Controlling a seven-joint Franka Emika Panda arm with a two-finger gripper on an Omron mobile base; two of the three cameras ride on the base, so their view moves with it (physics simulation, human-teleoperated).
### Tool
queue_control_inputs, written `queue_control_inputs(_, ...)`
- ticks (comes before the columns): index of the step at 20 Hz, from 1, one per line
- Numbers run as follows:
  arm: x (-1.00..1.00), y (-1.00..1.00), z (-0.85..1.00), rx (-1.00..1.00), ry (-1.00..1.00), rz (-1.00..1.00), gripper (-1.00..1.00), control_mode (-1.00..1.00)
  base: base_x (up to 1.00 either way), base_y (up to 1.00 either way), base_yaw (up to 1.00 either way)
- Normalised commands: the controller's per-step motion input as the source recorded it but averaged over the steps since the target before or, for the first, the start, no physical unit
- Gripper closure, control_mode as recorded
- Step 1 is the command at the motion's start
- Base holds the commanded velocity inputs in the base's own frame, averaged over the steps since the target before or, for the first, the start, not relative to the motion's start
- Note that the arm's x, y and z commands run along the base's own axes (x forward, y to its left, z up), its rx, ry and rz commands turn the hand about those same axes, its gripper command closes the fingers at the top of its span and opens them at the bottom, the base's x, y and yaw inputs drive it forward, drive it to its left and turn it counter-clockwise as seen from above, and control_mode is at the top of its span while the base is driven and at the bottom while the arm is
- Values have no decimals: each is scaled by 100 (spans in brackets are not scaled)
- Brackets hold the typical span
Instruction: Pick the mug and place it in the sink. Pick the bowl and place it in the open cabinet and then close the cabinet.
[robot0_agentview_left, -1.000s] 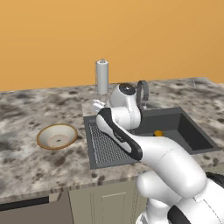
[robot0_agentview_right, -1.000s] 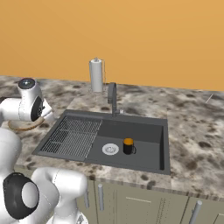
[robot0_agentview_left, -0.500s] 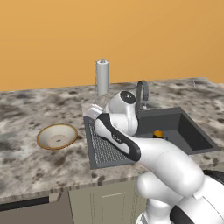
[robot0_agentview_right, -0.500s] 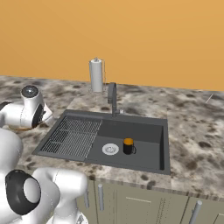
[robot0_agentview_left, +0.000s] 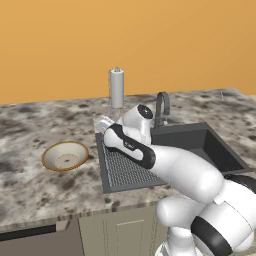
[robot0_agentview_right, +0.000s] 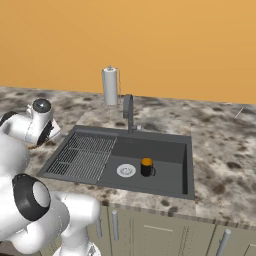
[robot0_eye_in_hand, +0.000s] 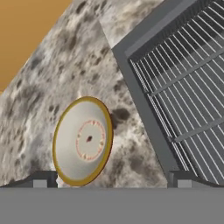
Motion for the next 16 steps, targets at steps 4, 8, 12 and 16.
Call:
queue_control_inputs(4,1,7,-23,19,1,8,-100,-100,0,0,0)
queue_control_inputs(8,0,10,-21,9,0,6,-100,-100,0,0,0)
queue_control_inputs(12,0,18,-23,5,0,2,-100,-100,0,0,0)
queue_control_inputs(16,1,24,-21,3,0,0,-100,-100,0,0,0)
